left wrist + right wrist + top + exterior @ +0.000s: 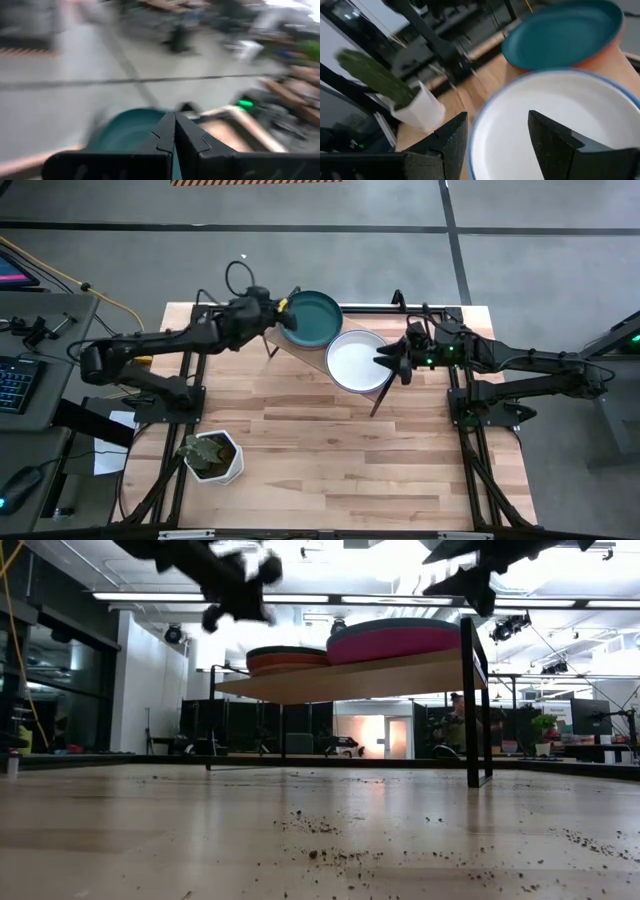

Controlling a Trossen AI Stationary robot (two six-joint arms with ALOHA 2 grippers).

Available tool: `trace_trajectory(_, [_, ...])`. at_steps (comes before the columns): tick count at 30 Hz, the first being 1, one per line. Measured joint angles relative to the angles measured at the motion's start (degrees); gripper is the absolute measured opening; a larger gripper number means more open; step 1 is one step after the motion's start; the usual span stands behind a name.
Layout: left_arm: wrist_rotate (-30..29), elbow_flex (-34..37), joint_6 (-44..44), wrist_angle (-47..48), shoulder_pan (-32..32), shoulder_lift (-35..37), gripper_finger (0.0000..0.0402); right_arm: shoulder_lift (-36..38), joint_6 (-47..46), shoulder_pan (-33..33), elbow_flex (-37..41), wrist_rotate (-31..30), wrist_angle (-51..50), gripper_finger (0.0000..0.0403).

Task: Place and stack plates onto a shelf
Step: Return to Home Position

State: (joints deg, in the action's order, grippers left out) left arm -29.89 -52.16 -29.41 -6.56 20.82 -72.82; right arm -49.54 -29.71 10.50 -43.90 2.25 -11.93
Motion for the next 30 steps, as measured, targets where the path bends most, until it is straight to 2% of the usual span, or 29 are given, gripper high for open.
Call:
trace_trajectory(3, [5.70,0.00,6.50,-4.02,-4.12,3.82,0.0000,0.00,0.07,0.01,0.02,0.42,4.63,0.0190])
trace_trajectory(6, [6.71,-0.07,8.70,-4.45,-10.70,7.30,0.0000,0.02,1.31,0.00,0.02,1.33,9.20,0.0190])
trace_trajectory(13, [1.11,-0.04,13.77,-3.83,-32.03,9.28,0.0000,0.02,2.76,0.00,0.02,2.48,11.40,0.0190])
trace_trajectory(17, [-2.29,-0.04,17.44,-3.58,-38.81,9.77,0.0000,0.02,3.16,0.00,0.02,2.80,11.35,0.0190])
trace_trajectory(22, [-1.47,-0.03,21.11,2.88,-38.07,14.36,0.0000,0.02,3.19,0.00,0.00,2.85,11.35,0.0190])
trace_trajectory(26, [4.95,0.38,23.73,6.75,-34.00,18.85,0.0000,0.02,3.19,0.00,0.02,2.87,11.33,0.0190])
trace_trajectory(30, [12.71,6.86,24.97,-0.02,-29.82,24.22,0.0000,0.00,3.19,0.00,0.02,2.87,11.33,0.0190])
